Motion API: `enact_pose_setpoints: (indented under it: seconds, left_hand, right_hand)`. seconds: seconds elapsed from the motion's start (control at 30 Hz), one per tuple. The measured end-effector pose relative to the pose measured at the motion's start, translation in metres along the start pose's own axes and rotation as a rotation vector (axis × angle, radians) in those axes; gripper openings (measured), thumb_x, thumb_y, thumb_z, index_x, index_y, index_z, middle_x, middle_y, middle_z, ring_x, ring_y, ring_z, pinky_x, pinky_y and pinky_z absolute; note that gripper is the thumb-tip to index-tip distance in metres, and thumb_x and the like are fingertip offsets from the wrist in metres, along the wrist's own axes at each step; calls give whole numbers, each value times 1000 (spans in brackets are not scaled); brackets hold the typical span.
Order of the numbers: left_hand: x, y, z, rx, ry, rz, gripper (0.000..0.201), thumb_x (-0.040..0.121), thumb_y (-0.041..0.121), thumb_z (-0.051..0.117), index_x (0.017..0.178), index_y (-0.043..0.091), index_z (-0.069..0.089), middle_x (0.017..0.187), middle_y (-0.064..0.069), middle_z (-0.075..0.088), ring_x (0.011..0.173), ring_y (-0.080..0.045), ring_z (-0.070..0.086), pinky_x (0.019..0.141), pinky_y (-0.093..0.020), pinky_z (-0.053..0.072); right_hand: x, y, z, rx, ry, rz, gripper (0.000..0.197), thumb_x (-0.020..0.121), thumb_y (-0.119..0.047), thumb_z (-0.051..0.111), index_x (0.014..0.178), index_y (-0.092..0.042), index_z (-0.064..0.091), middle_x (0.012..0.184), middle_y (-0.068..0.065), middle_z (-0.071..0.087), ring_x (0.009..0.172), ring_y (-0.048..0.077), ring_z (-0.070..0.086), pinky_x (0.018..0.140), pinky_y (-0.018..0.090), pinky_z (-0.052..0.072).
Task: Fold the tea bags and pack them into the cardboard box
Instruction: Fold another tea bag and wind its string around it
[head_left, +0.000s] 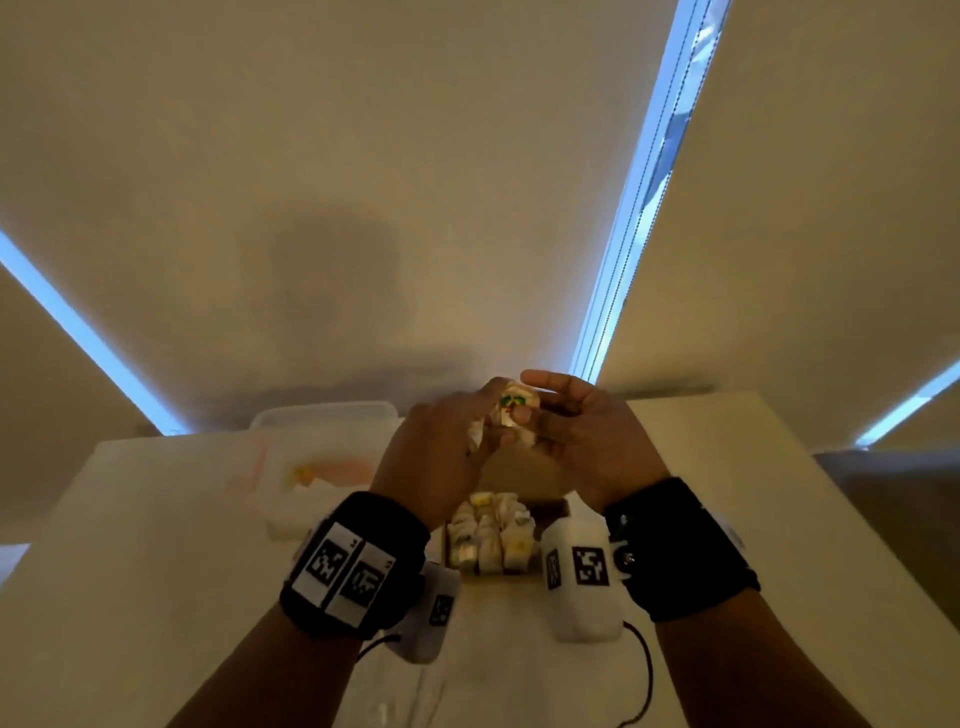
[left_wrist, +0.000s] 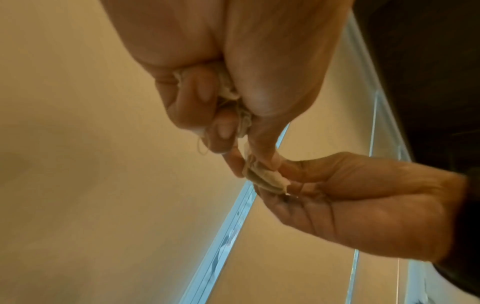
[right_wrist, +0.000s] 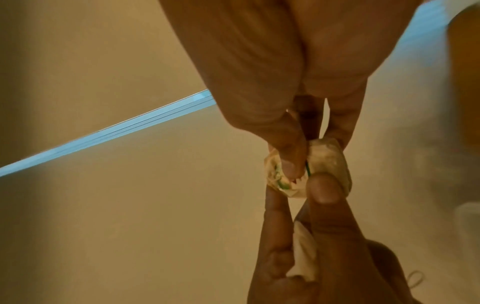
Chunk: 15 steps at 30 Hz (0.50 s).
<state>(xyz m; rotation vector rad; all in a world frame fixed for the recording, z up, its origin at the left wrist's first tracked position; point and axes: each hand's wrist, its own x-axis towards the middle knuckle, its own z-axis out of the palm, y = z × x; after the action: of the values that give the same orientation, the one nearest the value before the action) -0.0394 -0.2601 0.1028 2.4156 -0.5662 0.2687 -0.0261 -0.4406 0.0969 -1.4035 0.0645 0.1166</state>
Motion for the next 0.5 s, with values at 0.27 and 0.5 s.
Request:
enact_pose_setpoints:
  seconds: [0.27,0.5]
  left_hand:
    - [-44,-51,112,-55,-176,-199,39,94,35,62,133,30,63,113,-4,75,95,-30,70,80,-44,57]
    - [-76,-66,176,35,-335,-303,59,96,23,68,151,26,46,131,-5,66,117,-29,61,93,-39,51]
  right_hand:
    - [-15,103,-31,-164,105,179,34,80,1,79,108,-18,73,101,6,78,98,28,74,90,54,59]
    - [-30,169,-57,-362,107,206,33,81,2,76,107,-18,74,98,0,78,93,14,74,89,36,59]
